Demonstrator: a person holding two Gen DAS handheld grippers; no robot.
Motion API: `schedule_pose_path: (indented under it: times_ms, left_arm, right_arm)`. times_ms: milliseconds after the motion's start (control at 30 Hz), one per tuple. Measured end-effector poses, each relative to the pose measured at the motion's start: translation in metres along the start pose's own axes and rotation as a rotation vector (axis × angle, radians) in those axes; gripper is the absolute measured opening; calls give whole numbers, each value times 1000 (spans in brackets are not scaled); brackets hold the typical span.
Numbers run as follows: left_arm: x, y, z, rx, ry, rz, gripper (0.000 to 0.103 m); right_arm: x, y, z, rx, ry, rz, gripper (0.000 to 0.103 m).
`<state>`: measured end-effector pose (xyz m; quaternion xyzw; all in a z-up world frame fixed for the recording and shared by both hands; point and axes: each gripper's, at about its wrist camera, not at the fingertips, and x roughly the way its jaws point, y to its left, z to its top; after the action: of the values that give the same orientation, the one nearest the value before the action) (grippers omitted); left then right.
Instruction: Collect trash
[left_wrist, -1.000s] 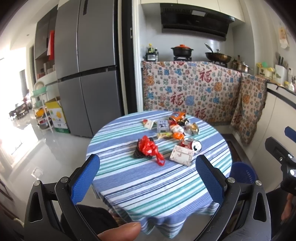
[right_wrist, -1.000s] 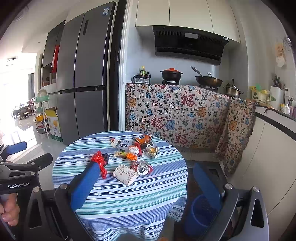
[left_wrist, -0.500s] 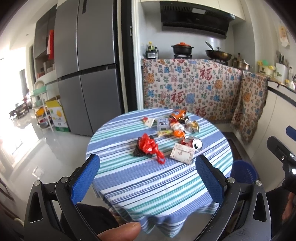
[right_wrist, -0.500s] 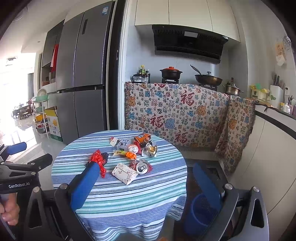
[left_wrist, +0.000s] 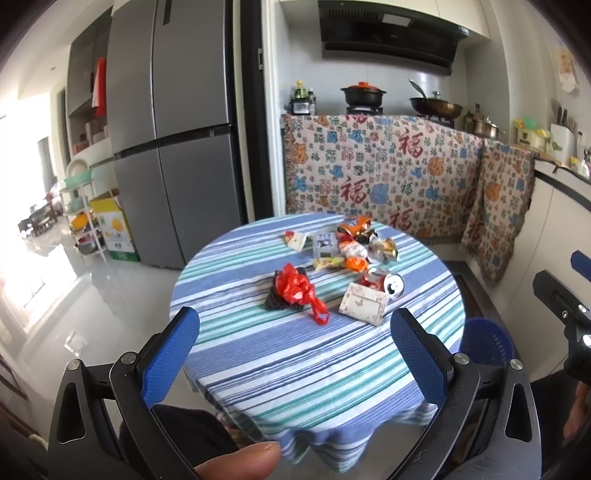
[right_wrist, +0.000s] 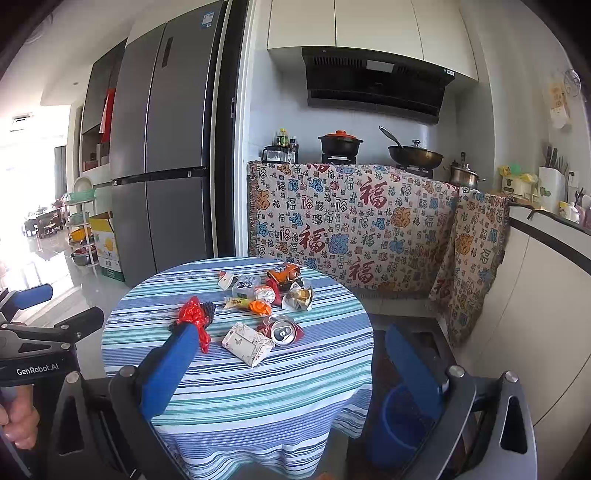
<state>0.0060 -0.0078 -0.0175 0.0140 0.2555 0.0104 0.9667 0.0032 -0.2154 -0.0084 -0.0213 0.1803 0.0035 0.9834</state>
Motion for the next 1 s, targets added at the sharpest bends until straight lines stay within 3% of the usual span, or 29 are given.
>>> schedule_pose_path:
  times_ms: [1000]
  left_arm:
    - [21,6,-4,-34,42,7,103]
  right_arm:
    - [9,-3,-7,18,6,-8,103]
